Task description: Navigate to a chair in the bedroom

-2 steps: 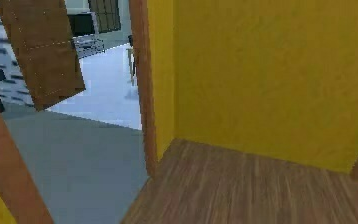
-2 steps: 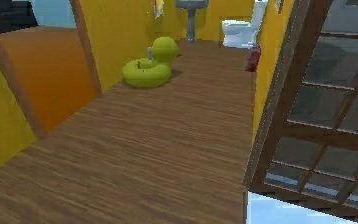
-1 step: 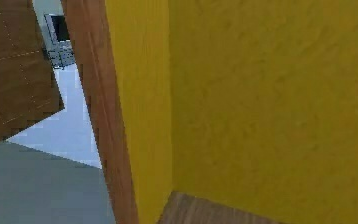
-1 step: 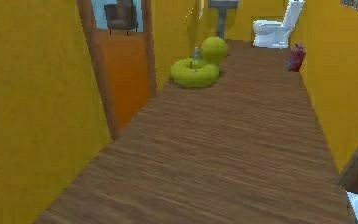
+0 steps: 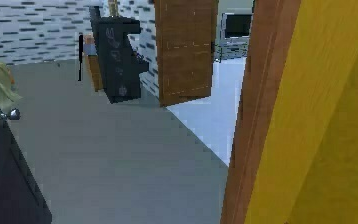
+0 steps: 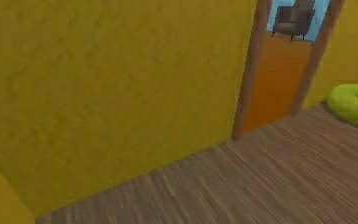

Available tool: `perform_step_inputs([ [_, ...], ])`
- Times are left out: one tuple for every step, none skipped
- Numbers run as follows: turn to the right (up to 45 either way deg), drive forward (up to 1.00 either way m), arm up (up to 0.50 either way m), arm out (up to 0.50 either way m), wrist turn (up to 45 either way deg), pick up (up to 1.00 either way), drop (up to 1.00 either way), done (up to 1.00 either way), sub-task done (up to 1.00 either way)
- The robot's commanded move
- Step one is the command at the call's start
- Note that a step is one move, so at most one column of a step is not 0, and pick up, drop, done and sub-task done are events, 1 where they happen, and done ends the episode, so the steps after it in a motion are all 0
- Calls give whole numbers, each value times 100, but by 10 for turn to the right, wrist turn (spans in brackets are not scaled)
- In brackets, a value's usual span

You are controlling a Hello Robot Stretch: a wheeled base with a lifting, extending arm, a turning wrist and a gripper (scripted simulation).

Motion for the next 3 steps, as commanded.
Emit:
perform_step_inputs([
  [0, 65, 0, 0, 0, 0, 0, 0, 0],
  [150, 0, 0, 0, 0, 0, 0, 0, 0],
  [0, 90, 0, 0, 0, 0, 0, 0, 0],
])
